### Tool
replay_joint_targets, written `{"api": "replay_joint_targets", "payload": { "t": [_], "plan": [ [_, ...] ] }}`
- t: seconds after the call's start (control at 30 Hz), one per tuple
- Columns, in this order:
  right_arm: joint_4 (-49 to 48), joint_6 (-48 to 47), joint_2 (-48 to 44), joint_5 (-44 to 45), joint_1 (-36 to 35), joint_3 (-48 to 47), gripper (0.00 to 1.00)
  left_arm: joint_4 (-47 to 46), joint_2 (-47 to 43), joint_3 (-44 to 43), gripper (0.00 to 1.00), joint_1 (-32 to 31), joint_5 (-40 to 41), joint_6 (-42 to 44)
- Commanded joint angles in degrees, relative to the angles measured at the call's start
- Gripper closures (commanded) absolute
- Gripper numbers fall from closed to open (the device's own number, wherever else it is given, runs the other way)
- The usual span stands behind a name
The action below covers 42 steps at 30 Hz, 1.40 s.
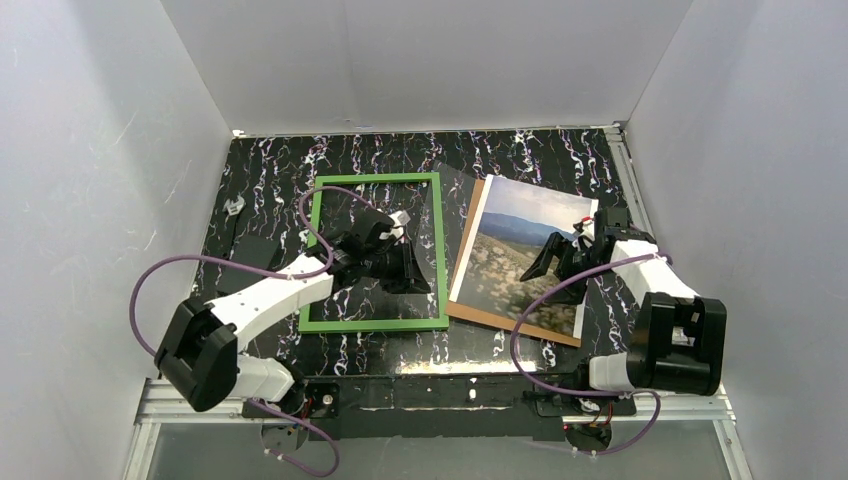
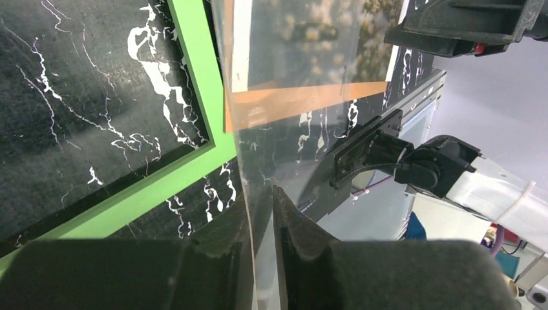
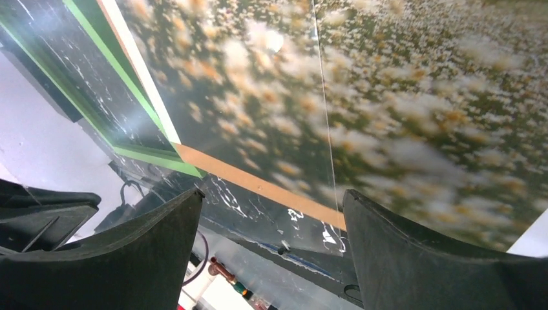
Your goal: Put the photo into the frame
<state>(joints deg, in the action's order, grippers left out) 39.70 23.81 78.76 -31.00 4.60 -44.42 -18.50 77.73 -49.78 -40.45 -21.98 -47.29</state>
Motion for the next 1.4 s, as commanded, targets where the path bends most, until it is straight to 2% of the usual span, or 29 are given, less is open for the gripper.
{"api": "replay_joint_targets", "payload": {
  "t": [0.0,0.1,0.33,0.57,0.83,1.03,1.37],
  "plan": [
    [3.99,0.25,-3.74,0.78,-0.62,-3.21,0.10,9.65,-4.59,-4.03,0.91,-0.33,1.21,4.63],
    [6.23,0.21,-6.26,2.13,-0.81,-4.62,0.07,13.00,-6.32,-5.88,0.97,-0.32,2.27,6.50],
    [9.81,0.64,-10.45,3.88,-2.77,-6.64,0.06,25.71,-12.14,-12.78,0.98,0.03,7.35,12.75],
    [8.68,3.46,-8.65,4.67,-9.00,-8.79,0.05,40.77,-20.72,-22.29,1.00,0.24,16.20,19.49],
    [5.49,7.48,0.18,8.09,-19.36,-14.26,0.05,54.41,-28.75,-30.97,1.00,0.24,27.75,23.47],
    [2.72,9.96,9.57,8.98,-26.67,-22.48,0.07,63.37,-35.30,-32.02,1.00,0.20,37.21,24.91],
    [-0.29,12.60,25.01,7.05,-33.89,-37.21,0.10,70.83,-39.44,-31.86,1.00,0.19,40.35,24.89]
  ]
}}
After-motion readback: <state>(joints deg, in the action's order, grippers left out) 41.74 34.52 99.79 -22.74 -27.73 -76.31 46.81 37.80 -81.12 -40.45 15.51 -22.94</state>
